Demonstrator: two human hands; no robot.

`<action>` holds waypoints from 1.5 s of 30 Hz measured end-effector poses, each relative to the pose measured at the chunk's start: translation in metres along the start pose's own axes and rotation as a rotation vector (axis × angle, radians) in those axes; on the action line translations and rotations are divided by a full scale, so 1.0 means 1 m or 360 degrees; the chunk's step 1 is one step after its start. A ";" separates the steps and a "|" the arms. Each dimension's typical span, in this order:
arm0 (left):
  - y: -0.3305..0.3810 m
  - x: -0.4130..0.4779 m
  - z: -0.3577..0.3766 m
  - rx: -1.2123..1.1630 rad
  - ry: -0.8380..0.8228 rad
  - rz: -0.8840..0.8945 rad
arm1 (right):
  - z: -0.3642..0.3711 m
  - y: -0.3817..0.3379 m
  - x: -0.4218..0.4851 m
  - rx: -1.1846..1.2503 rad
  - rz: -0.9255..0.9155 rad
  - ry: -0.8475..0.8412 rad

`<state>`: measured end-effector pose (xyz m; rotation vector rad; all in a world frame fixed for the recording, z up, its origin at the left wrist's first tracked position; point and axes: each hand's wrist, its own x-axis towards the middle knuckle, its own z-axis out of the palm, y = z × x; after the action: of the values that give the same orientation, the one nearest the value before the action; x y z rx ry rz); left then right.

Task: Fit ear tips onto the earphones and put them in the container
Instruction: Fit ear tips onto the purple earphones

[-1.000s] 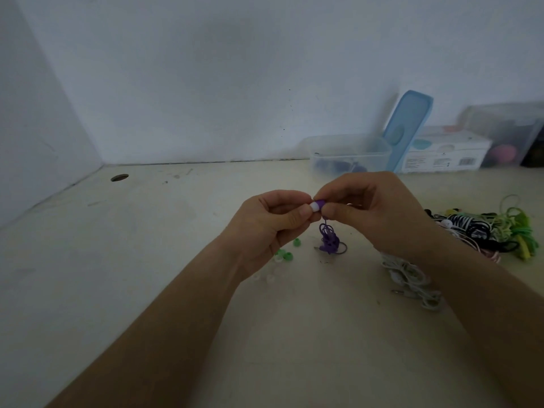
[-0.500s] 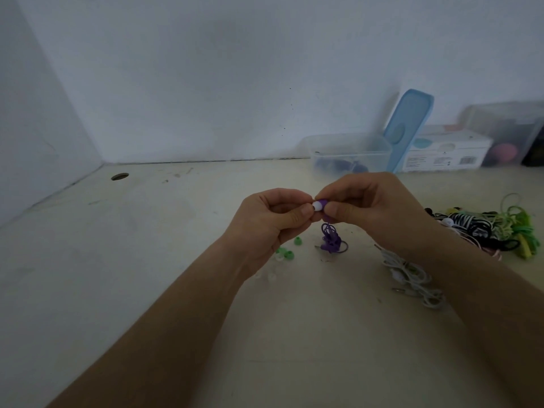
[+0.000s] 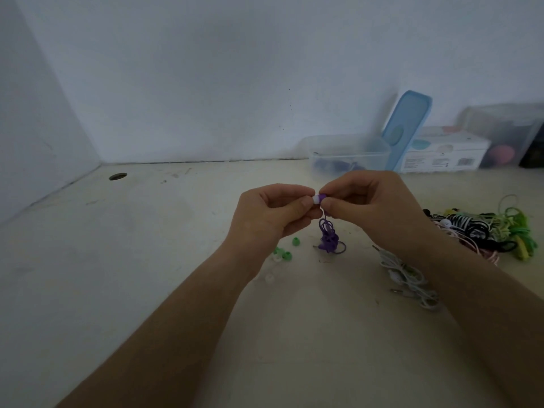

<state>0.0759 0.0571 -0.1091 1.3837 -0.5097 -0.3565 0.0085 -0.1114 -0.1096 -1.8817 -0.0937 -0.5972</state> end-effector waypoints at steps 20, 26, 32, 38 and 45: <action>-0.002 -0.001 0.001 0.0166 0.0021 0.0156 | -0.005 0.002 -0.001 0.0103 0.0116 -0.0123; -0.003 -0.001 0.003 0.0167 0.0040 0.0176 | -0.006 0.002 0.000 0.0141 0.0156 -0.0139; -0.003 -0.001 0.001 0.0100 0.0022 0.0133 | -0.003 0.004 -0.001 0.0181 0.0151 -0.0080; -0.002 -0.001 0.000 0.0027 -0.0030 0.0098 | -0.004 0.002 0.000 0.0247 0.0190 -0.0127; -0.006 0.000 -0.001 0.0030 -0.0049 0.0102 | -0.005 0.001 -0.001 0.0246 0.0184 -0.0185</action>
<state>0.0773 0.0572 -0.1147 1.3786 -0.5826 -0.3220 0.0060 -0.1161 -0.1101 -1.7574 -0.1033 -0.3905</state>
